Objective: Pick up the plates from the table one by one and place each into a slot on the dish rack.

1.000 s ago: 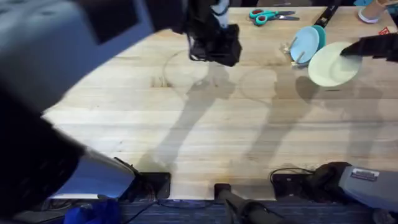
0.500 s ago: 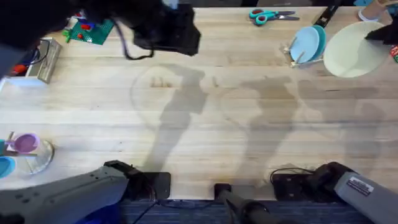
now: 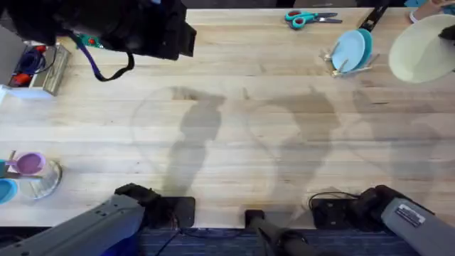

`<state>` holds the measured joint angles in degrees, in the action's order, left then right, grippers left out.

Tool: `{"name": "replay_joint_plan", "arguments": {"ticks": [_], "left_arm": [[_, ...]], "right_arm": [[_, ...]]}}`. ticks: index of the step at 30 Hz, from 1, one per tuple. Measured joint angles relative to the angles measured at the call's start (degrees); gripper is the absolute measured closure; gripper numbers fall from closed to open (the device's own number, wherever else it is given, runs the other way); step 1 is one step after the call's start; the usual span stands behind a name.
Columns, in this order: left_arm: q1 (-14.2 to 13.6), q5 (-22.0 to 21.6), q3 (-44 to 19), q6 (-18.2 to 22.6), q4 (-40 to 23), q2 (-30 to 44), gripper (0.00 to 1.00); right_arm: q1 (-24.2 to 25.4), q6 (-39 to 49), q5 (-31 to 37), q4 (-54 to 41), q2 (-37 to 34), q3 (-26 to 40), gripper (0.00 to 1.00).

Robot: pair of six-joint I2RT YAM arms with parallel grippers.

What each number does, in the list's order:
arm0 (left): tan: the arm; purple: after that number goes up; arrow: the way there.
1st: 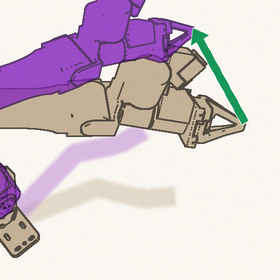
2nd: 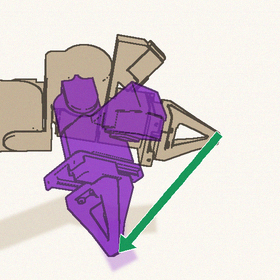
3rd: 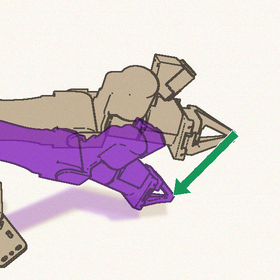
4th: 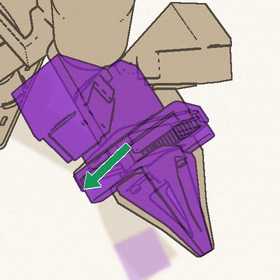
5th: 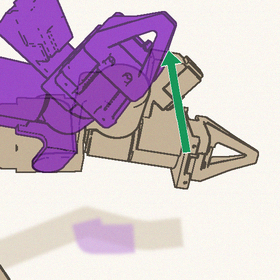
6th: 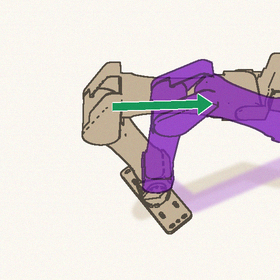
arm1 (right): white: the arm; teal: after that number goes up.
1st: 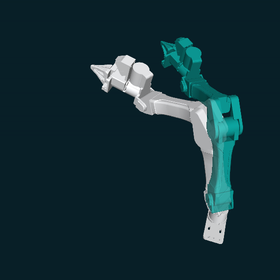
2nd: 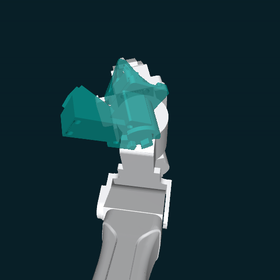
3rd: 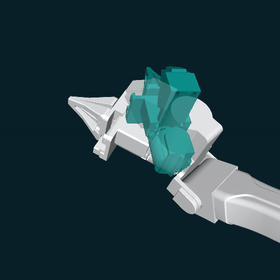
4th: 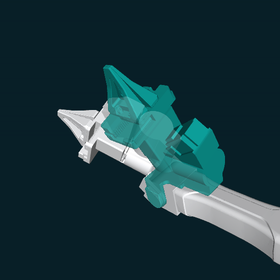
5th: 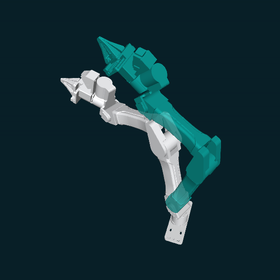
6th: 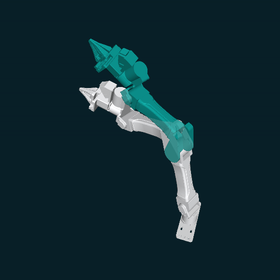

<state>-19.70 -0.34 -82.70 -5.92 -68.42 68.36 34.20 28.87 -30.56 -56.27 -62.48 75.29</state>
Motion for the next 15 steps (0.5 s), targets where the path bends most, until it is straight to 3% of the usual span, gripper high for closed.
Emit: {"name": "replay_joint_plan", "arguments": {"ticks": [2, 4, 5, 6, 8, 15], "left_arm": [[0.0, -0.4, 0.0, 0.2, 0.0, 0.0, 0.958], [0.0, -0.8, 0.0, 0.5, 0.0, 0.0, 0.865], [0.0, -0.9, 0.0, 0.7, 0.0, 0.0, 0.772], [0.0, -1.1, 0.0, 0.9, 0.0, 0.0, 0.342], [0.0, -1.1, 0.0, 0.8, 0.0, 0.0, 0.051], [0.0, -1.2, 0.0, 1.0, -3.2, 0.0, 0.008]], "right_arm": [[0.0, 0.3, 2.1, 1.9, 0.0, 0.0, 0.972], [0.0, 0.7, 3.7, 3.8, 0.0, 0.0, 0.972], [0.0, 1.1, 4.3, 5.0, 0.0, 0.0, 0.972], [0.0, 1.6, 5.5, 9.0, 0.0, 0.0, 0.971], [0.0, 1.8, 5.9, 11.5, 0.0, 0.0, 0.972], [0.0, 2.3, 6.4, 14.6, -2.9, 0.0, 0.972]]}}
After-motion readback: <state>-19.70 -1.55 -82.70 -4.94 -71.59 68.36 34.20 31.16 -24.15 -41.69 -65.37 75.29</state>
